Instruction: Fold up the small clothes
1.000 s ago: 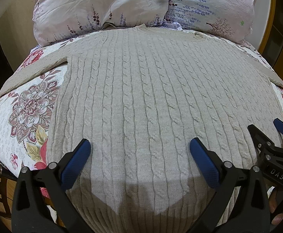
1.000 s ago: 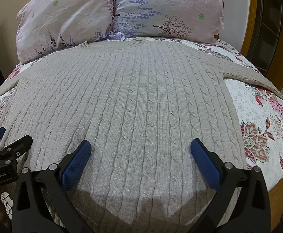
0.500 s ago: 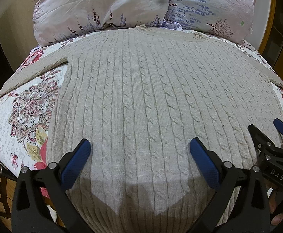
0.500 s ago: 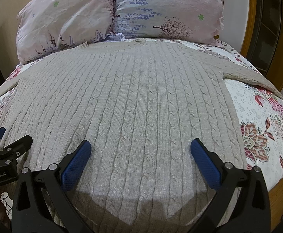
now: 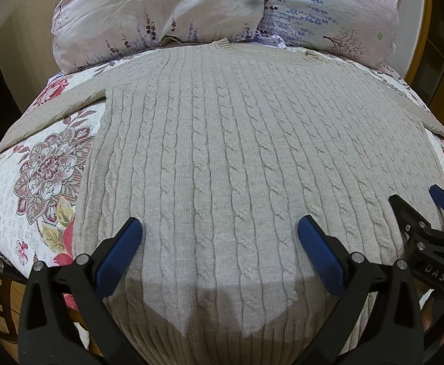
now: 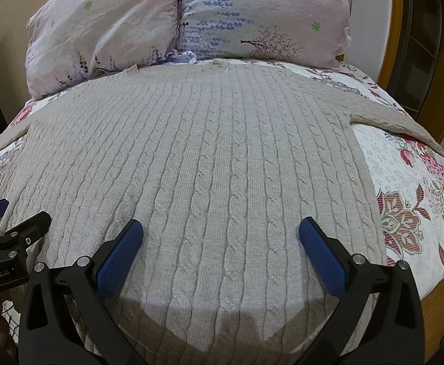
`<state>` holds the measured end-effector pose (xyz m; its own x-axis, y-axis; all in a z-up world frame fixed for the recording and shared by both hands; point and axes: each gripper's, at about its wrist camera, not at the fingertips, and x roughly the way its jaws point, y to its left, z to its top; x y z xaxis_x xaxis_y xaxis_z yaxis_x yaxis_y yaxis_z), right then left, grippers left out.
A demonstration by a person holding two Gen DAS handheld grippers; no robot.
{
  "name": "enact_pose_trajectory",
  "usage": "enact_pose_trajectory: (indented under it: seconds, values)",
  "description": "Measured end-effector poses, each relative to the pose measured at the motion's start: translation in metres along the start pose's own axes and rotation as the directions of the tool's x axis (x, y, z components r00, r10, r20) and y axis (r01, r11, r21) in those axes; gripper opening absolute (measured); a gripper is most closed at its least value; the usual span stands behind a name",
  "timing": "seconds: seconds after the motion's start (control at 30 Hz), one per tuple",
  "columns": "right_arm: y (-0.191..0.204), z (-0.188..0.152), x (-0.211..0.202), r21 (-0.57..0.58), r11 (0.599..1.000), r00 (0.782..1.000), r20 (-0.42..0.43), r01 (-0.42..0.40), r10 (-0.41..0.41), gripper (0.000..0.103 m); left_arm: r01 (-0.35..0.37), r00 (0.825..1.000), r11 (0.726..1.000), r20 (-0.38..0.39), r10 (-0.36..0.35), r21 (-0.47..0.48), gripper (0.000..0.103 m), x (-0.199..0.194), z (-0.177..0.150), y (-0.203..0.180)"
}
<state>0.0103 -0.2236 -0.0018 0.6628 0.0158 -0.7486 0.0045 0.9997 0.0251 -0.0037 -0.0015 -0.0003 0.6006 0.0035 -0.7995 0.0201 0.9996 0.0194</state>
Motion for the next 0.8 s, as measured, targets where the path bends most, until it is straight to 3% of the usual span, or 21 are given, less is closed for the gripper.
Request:
enact_pose_trajectory:
  seconds: [0.23, 0.43, 0.53, 0.6, 0.67, 0.7, 0.73, 0.8]
  values:
    - [0.0, 0.003, 0.002, -0.02, 1.0, 1.0, -0.022, -0.017, 0.017, 0.102, 0.011, 0.999, 1.0, -0.033, -0.01, 0.016, 0.101, 0.001, 0.007, 0.001]
    - [-0.003, -0.005, -0.003, -0.042, 0.998, 0.998, 0.037, -0.048, 0.049, 0.102, 0.019, 0.998, 0.999, -0.053, -0.018, 0.028, 0.101, 0.002, 0.008, 0.002]
    - [-0.007, 0.0, -0.003, -0.066, 0.994, 0.996, 0.001, -0.09, 0.09, 0.102, 0.027, 0.999, 0.999, -0.043, -0.025, 0.043, 0.101, 0.002, 0.008, 0.002]
    - [-0.032, 0.014, -0.006, -0.021, 0.987, 0.988, -0.002, -0.157, 0.157, 0.102, 0.055, 0.998, 0.997, -0.039, -0.053, 0.055, 0.101, 0.002, 0.01, 0.006]
    - [-0.085, 0.035, -0.017, 0.122, 0.982, 0.989, 0.072, -0.141, 0.132, 0.099, 0.11, 0.994, 0.993, -0.007, -0.11, 0.03, 0.101, -0.002, 0.014, 0.019]
    - [-0.113, 0.043, -0.021, 0.196, 0.972, 0.989, 0.099, -0.13, 0.112, 0.092, 0.127, 0.992, 0.992, 0.021, -0.127, 0.01, 0.101, -0.005, 0.017, 0.027]
    - [-0.16, 0.054, -0.023, 0.327, 0.938, 0.988, 0.13, -0.118, 0.079, 0.087, 0.135, 0.989, 0.991, 0.054, -0.134, -0.011, 0.101, -0.008, 0.02, 0.036]
    - [-0.226, 0.061, -0.021, 0.502, 0.857, 0.988, 0.148, -0.113, 0.044, 0.068, 0.131, 0.981, 0.99, 0.15, -0.121, -0.059, 0.101, -0.014, 0.029, 0.064]
